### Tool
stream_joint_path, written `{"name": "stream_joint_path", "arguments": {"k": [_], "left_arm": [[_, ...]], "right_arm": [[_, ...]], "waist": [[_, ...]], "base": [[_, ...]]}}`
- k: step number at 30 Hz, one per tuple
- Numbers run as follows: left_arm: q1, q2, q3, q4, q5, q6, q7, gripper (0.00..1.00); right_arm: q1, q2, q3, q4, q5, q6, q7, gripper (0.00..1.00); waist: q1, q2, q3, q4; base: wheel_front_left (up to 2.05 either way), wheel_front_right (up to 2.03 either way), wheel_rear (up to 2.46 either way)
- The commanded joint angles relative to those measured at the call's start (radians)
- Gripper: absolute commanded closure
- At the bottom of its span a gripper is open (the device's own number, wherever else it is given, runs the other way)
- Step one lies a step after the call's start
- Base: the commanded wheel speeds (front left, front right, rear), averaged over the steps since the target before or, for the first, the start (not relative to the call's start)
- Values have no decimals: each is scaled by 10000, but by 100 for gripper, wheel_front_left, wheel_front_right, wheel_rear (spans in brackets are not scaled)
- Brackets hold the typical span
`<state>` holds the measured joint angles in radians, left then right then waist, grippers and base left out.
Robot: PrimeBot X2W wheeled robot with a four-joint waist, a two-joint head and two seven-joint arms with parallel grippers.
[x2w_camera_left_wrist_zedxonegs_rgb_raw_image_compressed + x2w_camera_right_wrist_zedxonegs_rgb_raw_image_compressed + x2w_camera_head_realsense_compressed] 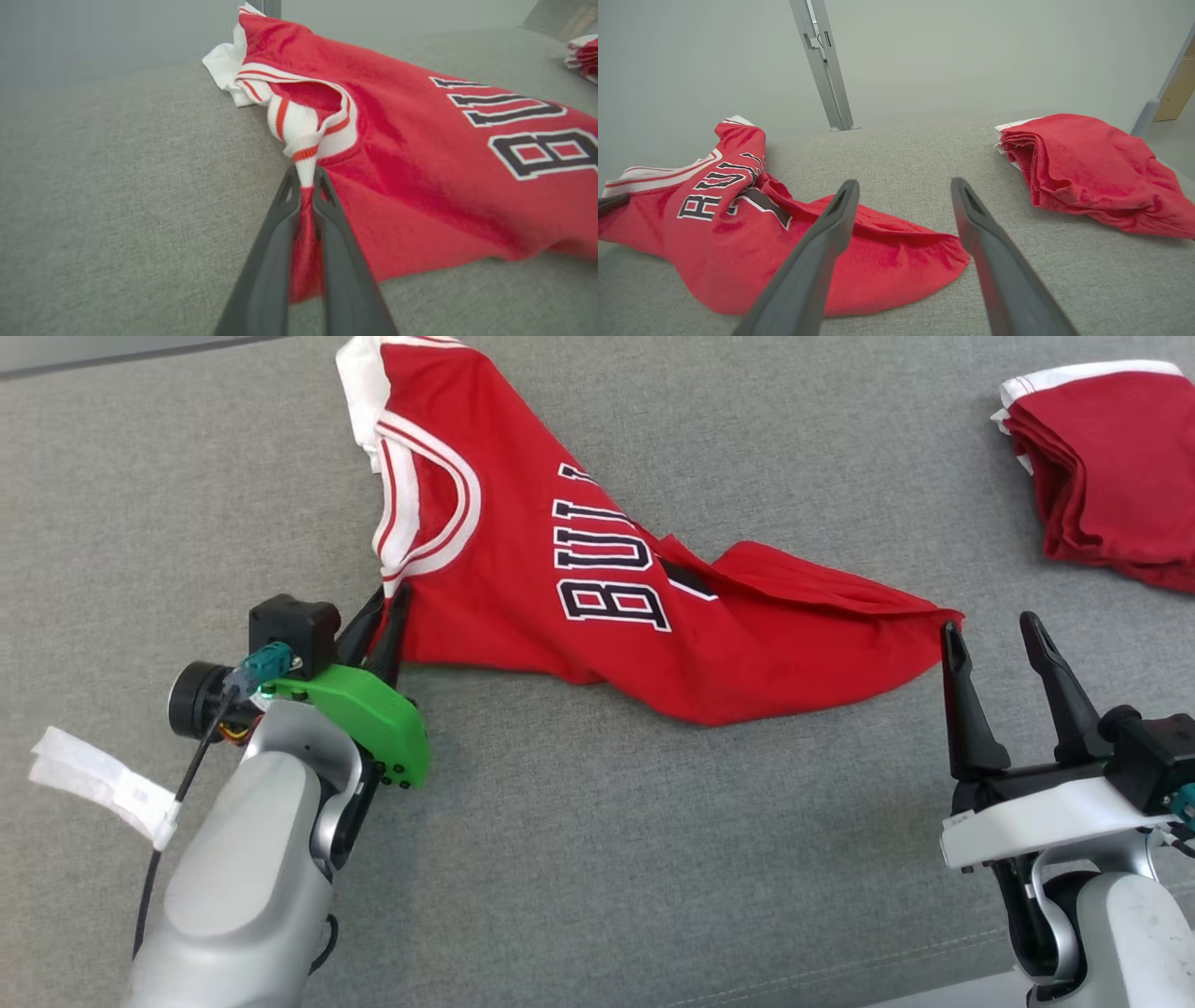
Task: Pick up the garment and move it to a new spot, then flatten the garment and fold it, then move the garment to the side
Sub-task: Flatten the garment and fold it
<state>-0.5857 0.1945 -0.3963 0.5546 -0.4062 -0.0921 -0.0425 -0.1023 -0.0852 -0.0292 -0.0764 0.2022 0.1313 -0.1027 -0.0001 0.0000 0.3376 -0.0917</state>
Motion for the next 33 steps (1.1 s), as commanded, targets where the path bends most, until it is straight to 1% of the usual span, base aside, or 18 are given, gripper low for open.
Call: {"name": "stream_joint_path", "arguments": {"k": [1, 3, 5, 10, 12, 15, 17, 21, 24, 28, 33], "left_arm": [[318, 107, -66, -451, 193, 149, -107, 100], [691, 273, -131, -1544, 359, 443, -93, 100], [1173, 480, -163, -2802, 506, 707, 152, 100], [2368, 1049, -209, -6168, 796, 1377, 1141, 100], [2697, 1259, -165, -7302, 847, 1614, 1497, 100], [3028, 1465, -138, -8691, 991, 1879, 1983, 100], [3135, 1584, -115, -9335, 1096, 2021, 2226, 100], [3246, 1681, -63, -10034, 1179, 2218, 2602, 100], [3358, 1700, 57, -9975, 976, 2358, 2867, 100], [3382, 1579, 271, -9178, 536, 2408, 2957, 100], [2904, 1404, 710, -7294, -85, 2227, 2519, 100]], "right_arm": [[141, 5, -73, 17, 72, -12, -51, 0], [206, 30, -176, 20, 70, -12, -30, 0], [296, 61, -284, 14, 66, -12, -39, 0], [428, 138, -403, -9, 54, -12, 11, 0], [487, 168, -430, -29, 50, -12, 33, 0], [488, 201, -468, -14, 68, -12, 32, 0], [474, 218, -459, 3, 71, -12, 29, 0], [489, 235, -407, -28, 103, -12, 36, 0], [467, 254, -373, -61, 105, -12, 24, 0], [364, 264, -342, -60, 146, -12, -22, 0], [167, 278, -315, -90, 168, -12, -61, 0]], "waist": [[1, 0, -166, 123], [1, 0, -295, 234], [1, 0, -421, 368], [1, 0, -637, 647], [1, 0, -688, 732], [1, 0, -726, 833], [1, 0, -740, 856], [1, 0, -751, 827], [1, 0, -696, 736], [1, 0, -546, 559], [1, 0, -181, 298]], "base": [[0, 0, 0], [0, 0, 0], [0, 0, 0], [0, 0, 0], [0, 0, 0], [0, 0, 0], [0, 0, 0], [0, 0, 0], [0, 0, 0], [0, 0, 0], [0, 0, 0]]}}
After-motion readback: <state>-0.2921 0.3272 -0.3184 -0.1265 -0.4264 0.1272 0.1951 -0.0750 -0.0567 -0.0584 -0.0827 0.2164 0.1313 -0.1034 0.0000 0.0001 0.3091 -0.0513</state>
